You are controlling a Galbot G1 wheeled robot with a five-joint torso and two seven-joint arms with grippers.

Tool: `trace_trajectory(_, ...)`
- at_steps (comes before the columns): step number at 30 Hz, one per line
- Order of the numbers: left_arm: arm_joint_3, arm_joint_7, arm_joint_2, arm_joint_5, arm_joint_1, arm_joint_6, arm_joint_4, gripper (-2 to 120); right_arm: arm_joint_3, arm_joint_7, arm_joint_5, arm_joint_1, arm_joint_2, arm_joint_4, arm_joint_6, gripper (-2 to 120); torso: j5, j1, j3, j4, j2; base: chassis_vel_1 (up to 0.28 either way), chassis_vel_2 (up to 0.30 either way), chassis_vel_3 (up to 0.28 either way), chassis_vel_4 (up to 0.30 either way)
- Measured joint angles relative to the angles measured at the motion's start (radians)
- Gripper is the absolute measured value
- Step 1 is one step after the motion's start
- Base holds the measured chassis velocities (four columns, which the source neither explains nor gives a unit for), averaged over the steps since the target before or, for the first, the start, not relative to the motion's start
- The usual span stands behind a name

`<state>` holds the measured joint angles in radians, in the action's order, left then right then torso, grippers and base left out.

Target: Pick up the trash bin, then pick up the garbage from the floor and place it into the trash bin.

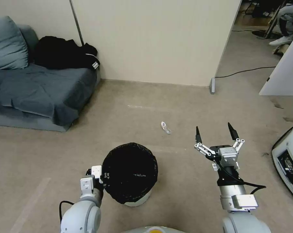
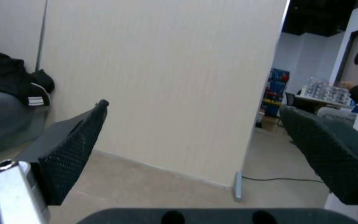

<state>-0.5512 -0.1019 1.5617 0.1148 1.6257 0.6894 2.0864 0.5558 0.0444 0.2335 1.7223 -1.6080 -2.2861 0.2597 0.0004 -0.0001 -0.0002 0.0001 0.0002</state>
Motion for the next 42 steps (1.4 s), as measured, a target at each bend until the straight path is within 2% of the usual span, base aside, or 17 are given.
trace_trajectory(3, 0.000, -0.007, 0.001, 0.006, 0.001, -0.002, 0.000, 6, 0.003, 0.002, 0.011, -0.003, 0.000, -0.003, 0.000, 100, -0.0002, 0.000, 0.000, -0.0001, 0.000, 0.000, 0.000, 0.000, 0.000)
trace_trajectory(10, 0.004, -0.043, 0.004, 0.013, 0.009, -0.013, 0.059, 5, -0.001, -0.012, -0.014, -0.015, 0.000, -0.007, 0.009, 100, -0.0016, 0.000, 0.000, -0.0003, 0.000, 0.000, 0.000, 0.000, 0.000)
trace_trajectory(18, 0.004, -0.062, -0.013, -0.008, 0.025, -0.030, 0.222, 1, -0.009, -0.046, -0.087, -0.025, 0.000, -0.007, 0.014, 100, -0.0006, 0.000, 0.000, -0.0002, 0.000, 0.000, 0.000, 0.000, 0.000)
trace_trajectory(29, 0.009, -0.064, -0.030, -0.040, 0.084, -0.052, 0.367, 1, -0.023, -0.030, -0.126, -0.011, 0.000, -0.001, 0.017, 100, -0.0004, 0.000, 0.000, -0.0001, 0.000, 0.000, 0.000, 0.000, 0.000)
trace_trajectory(36, 0.025, -0.068, -0.023, -0.065, 0.124, -0.066, 0.413, 1, -0.025, -0.012, -0.127, -0.005, 0.000, 0.009, 0.031, 100, -0.0004, 0.000, 0.000, -0.0001, 0.000, 0.000, 0.000, 0.000, 0.000)
trace_trajectory(42, 0.024, -0.079, -0.018, -0.083, 0.135, -0.073, 0.413, 1, -0.024, -0.002, -0.129, -0.004, 0.000, 0.015, 0.031, 100, -0.0005, 0.000, 0.000, -0.0001, 0.000, 0.000, 0.000, 0.000, 0.000)
